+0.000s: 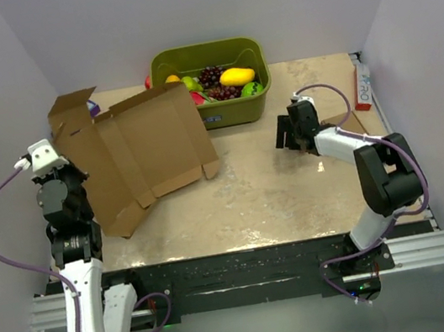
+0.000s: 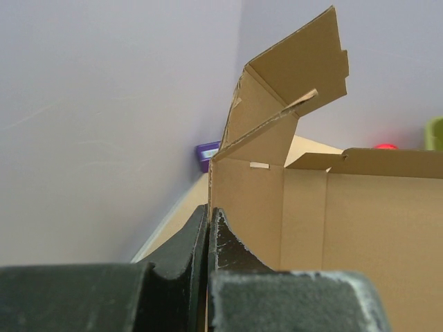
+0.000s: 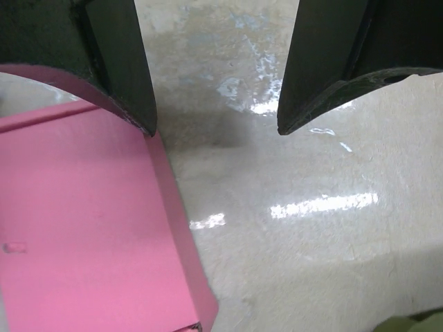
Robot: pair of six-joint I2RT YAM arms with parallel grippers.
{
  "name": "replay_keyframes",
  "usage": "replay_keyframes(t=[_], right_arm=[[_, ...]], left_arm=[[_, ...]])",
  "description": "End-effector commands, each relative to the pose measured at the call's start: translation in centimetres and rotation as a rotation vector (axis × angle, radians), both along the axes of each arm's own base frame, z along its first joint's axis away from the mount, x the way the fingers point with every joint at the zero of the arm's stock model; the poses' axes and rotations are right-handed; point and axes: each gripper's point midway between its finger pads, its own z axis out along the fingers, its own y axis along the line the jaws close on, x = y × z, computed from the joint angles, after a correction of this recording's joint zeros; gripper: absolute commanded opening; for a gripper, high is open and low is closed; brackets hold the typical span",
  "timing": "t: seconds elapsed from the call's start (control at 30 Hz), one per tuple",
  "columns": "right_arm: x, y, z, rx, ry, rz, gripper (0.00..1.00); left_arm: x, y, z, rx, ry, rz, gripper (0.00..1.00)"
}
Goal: Fold the paper box
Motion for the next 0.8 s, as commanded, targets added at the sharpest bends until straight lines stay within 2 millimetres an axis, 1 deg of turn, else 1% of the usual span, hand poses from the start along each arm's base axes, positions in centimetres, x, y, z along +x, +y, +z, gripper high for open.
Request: replay_keyframes(t=[0.0,0.03,0.07,0.1,0.13,0.17,0.2,0.23,0.27,0.33,0.37,0.4,0.43,0.47,0.5,0.53,0.6,0.63,0.7,0.73,0.77], right_arm=[[0.0,-0.4,3.4,0.017,-0.075,-0.013,0.75],[0.0,0.0,4.2,0.033,-0.100,0.015,0.77],[-0.1,0.9,6.0,0.072,-0.137,0.062,0.82],[-0.2,1.3,7.2,0.084,-0.164,0.086,0.83],[-0.3,1.7,8.4,0.098,-0.183,0.119,0.85],[-0.6,2.2,10.5,0.125,-0.228,0.148,0.86],[-1.1,3.2,11.6,0.162,-0.241,0.199,0.87],[-1.3,3.6,12.8,0.171,-0.256,0.230,0.88],[-1.9,4.0,14.8,0.183,-0.298,0.266,0.88],[-2.9,5.0,17.3,0.186,-0.343,0.357,0.89],[-3.5,5.4,18.3,0.180,-0.368,0.388,0.89],[-4.4,5.8,20.4,0.177,-0.423,0.423,0.89],[-5.4,7.0,21.4,0.166,-0.449,0.491,0.90],[-6.0,7.7,22.1,0.159,-0.472,0.525,0.91],[-6.7,8.4,22.9,0.152,-0.497,0.561,0.91],[-8.0,10.2,24.1,0.138,-0.539,0.644,0.91],[-9.0,11.6,25.0,0.116,-0.576,0.697,0.91],[-9.5,12.5,25.3,0.077,-0.596,0.724,0.91],[-9.8,13.3,25.4,0.046,-0.611,0.741,0.91],[-10.1,14.1,25.2,0.040,-0.604,0.759,0.91],[-9.9,14.0,25.1,0.006,-0.610,0.761,0.91]], left_arm=[[1.2,-4.5,2.4,0.050,-0.086,-0.242,0.00],[1.3,-5.2,2.6,0.065,-0.093,-0.274,0.00],[1.5,-6.2,2.6,0.076,-0.095,-0.328,0.00],[1.5,-6.9,2.6,0.084,-0.095,-0.361,0.00],[1.5,-7.2,2.8,0.093,-0.101,-0.379,0.00],[1.6,-8.3,2.9,0.104,-0.105,-0.440,0.00],[1.5,-8.9,2.9,0.111,-0.110,-0.471,0.00],[1.4,-9.4,3.2,0.122,-0.122,-0.498,0.00],[1.3,-10.7,3.2,0.137,-0.126,-0.572,0.00],[1.3,-12.5,3.2,0.159,-0.135,-0.673,0.00],[1.0,-14.3,3.2,0.178,-0.136,-0.781,0.00],[1.3,-15.2,2.8,0.180,-0.127,-0.834,0.00],[1.2,-16.0,2.6,0.176,-0.121,-0.884,0.00],[0.9,-17.3,2.5,0.181,-0.118,-0.967,0.00],[1.1,-17.9,2.1,0.172,-0.104,-1.007,0.00],[1.0,-18.3,1.9,0.160,-0.099,-1.038,0.00],[1.2,-19.0,1.3,0.143,-0.082,-1.085,0.00],[1.2,-19.2,1.3,0.141,-0.080,-1.091,0.00],[1.3,-19.4,0.8,0.132,-0.064,-1.103,0.00],[1.3,-19.5,0.6,0.131,-0.061,-1.108,0.00],[1.3,-19.7,0.5,0.128,-0.055,-1.119,0.00]])
